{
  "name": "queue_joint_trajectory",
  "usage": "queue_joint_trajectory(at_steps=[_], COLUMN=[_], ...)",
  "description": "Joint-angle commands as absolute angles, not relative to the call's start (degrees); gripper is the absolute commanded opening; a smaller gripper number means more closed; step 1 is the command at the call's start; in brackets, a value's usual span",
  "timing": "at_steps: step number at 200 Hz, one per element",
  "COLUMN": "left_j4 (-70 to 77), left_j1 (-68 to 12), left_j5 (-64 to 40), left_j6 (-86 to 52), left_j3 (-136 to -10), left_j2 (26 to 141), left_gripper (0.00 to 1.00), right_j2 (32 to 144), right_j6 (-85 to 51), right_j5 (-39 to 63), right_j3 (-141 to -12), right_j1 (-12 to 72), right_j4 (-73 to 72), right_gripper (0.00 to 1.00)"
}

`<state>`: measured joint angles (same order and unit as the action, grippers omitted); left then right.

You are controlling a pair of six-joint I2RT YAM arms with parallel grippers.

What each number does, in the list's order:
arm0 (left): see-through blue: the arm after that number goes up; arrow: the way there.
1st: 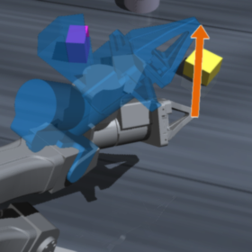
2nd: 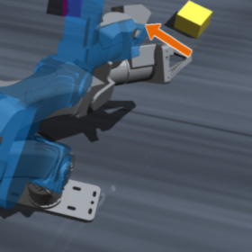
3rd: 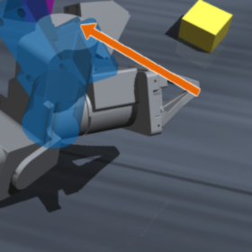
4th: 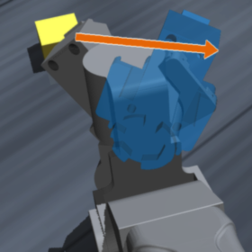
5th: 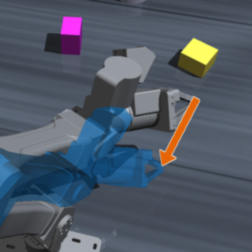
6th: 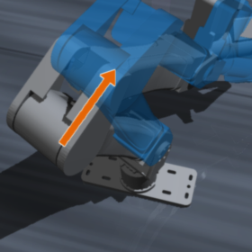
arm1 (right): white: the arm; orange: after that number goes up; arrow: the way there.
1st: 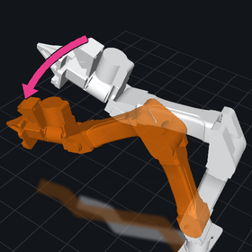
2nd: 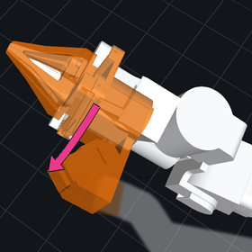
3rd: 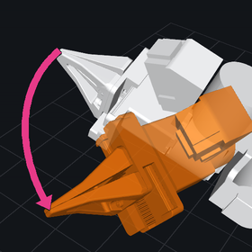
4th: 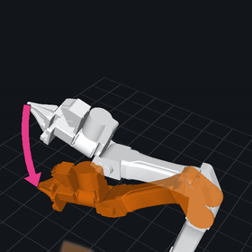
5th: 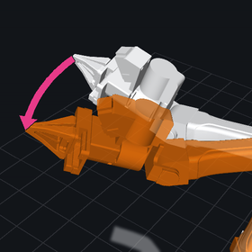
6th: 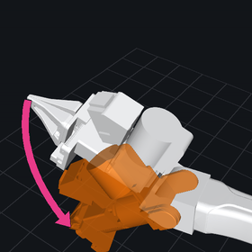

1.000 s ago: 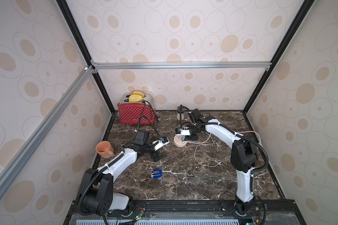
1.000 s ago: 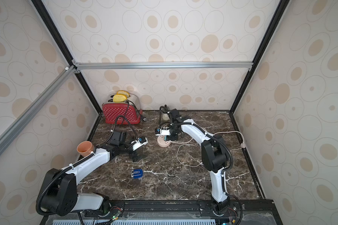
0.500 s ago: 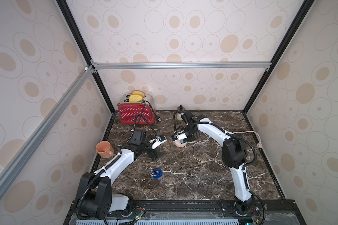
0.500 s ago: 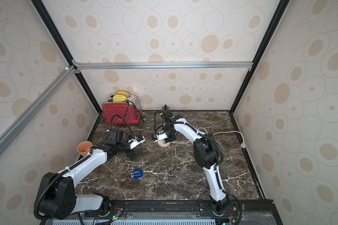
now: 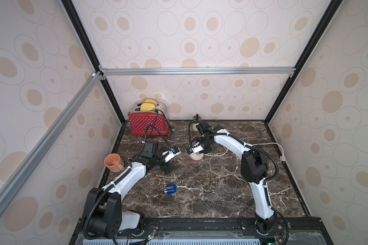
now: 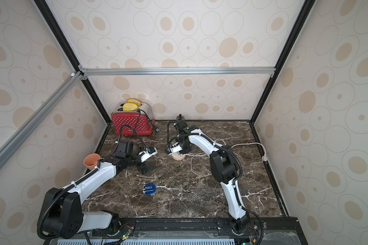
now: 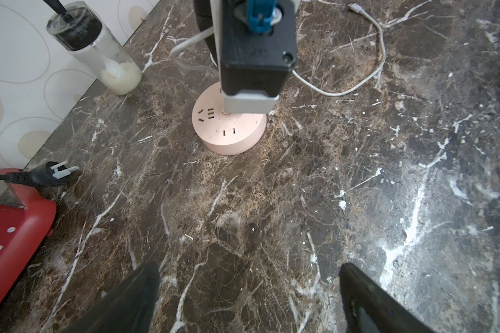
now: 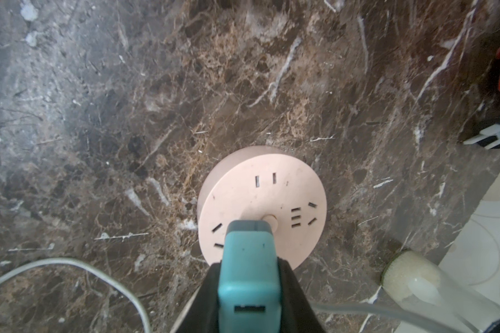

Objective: Charge the electric shaver
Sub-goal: Insert the plug into the socket.

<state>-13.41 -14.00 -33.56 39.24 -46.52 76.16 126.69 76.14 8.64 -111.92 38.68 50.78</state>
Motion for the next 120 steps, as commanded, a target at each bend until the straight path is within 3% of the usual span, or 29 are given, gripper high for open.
queue_joint_trajectory(at_steps=[1, 120], left_j4=[-14.2, -14.1], left_j1=[-13.4, -13.2], left_j5=[-34.4, -34.8], left_j6=[40.4, 40.2], left_j3=[-46.8, -46.9], left_j2=[75.5, 76.1], left_gripper=[0.99, 0.99], right_j2=[129.0, 128.3], right_j6=[78.3, 84.3], right_j5=[11.0, 12.4], right_j3=[-112.9, -114.0], right_j1=[38.7, 37.7], right_j4=[52.3, 59.1], right_gripper=[0.00, 0.00])
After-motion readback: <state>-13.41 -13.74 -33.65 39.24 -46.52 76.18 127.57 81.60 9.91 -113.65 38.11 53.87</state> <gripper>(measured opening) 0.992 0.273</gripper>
